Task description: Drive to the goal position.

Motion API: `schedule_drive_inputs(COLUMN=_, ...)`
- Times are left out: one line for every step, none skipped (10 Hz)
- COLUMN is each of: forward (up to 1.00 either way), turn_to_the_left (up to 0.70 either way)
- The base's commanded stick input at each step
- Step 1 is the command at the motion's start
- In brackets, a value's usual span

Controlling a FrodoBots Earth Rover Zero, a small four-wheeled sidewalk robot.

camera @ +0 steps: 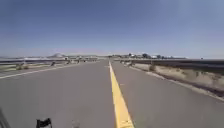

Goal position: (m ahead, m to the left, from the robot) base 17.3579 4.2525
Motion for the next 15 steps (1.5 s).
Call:
schedule_drive_inputs(forward=0.85, turn_to_the_left=0.0)
schedule_drive_inputs(forward=0.85, turn_to_the_left=0.0)
schedule_drive_inputs(forward=0.85, turn_to_the_left=0.0)
schedule_drive_inputs(forward=0.85, turn_to_the_left=0.0)
schedule_drive_inputs(forward=0.85, turn_to_the_left=0.0)
schedule_drive_inputs(forward=0.85, turn_to_the_left=0.0)
schedule_drive_inputs(forward=0.85, turn_to_the_left=0.0)
schedule_drive_inputs(forward=0.85, turn_to_the_left=0.05)
schedule_drive_inputs(forward=0.85, turn_to_the_left=0.21)
schedule_drive_inputs(forward=0.85, turn_to_the_left=0.31)
schedule_drive_inputs(forward=0.85, turn_to_the_left=0.14)
schedule_drive_inputs(forward=0.85, turn_to_the_left=0.0)
schedule_drive_inputs(forward=0.85, turn_to_the_left=0.0)
schedule_drive_inputs(forward=0.85, turn_to_the_left=0.0)
schedule_drive_inputs(forward=0.85, turn_to_the_left=0.0)
